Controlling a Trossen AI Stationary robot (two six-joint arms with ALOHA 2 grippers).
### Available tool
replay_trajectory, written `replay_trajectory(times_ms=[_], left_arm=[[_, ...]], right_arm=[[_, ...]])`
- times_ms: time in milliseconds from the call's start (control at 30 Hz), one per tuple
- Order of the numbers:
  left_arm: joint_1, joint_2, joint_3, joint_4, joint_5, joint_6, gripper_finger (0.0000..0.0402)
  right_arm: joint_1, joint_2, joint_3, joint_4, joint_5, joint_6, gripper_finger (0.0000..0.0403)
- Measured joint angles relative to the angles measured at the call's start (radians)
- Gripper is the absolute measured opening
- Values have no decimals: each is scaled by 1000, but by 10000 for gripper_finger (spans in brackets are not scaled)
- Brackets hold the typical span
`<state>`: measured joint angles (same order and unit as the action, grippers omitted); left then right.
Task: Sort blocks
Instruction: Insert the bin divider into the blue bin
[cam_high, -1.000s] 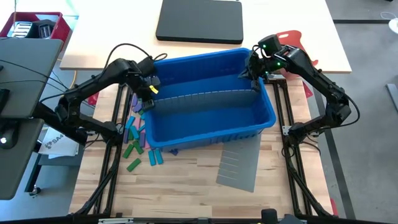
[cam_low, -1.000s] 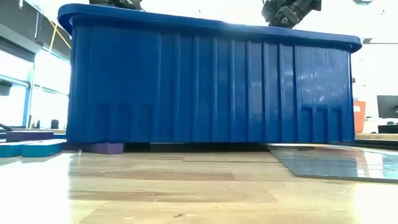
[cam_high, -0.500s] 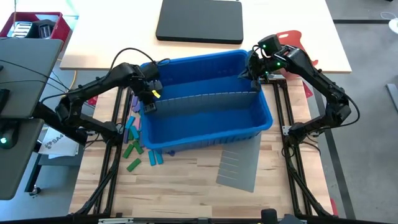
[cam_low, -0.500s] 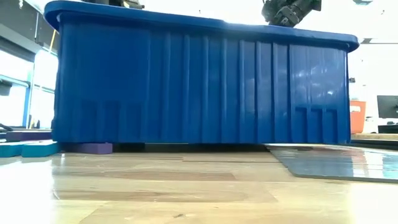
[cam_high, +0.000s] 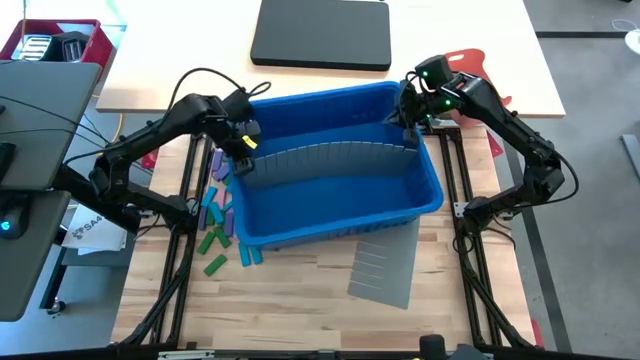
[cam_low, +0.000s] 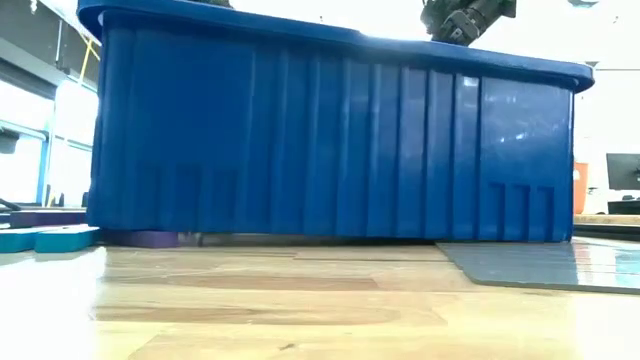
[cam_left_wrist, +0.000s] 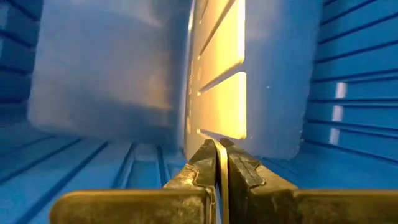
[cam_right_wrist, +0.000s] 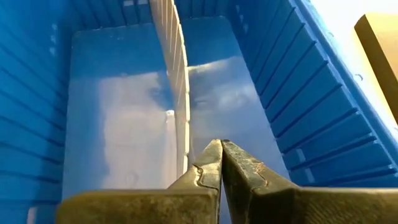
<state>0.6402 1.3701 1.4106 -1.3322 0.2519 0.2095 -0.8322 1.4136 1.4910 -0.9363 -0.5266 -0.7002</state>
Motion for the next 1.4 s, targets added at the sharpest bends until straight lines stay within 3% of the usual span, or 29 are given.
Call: replay_trajectory(times_ms=[467,900,1167,1400], left_arm=[[2,0,6,136,178,0,2],[0,1,9,188,231,20,1],[-16,0,119,217,264,28,1],[-60,0,138,280,312,3,1]], right_arm=[[0,0,0,7,0,-13,4],[0,0,0,7,0,-15,4],[0,0,0,23,0,-20,4],[0,0,0,60,0,-41,4]])
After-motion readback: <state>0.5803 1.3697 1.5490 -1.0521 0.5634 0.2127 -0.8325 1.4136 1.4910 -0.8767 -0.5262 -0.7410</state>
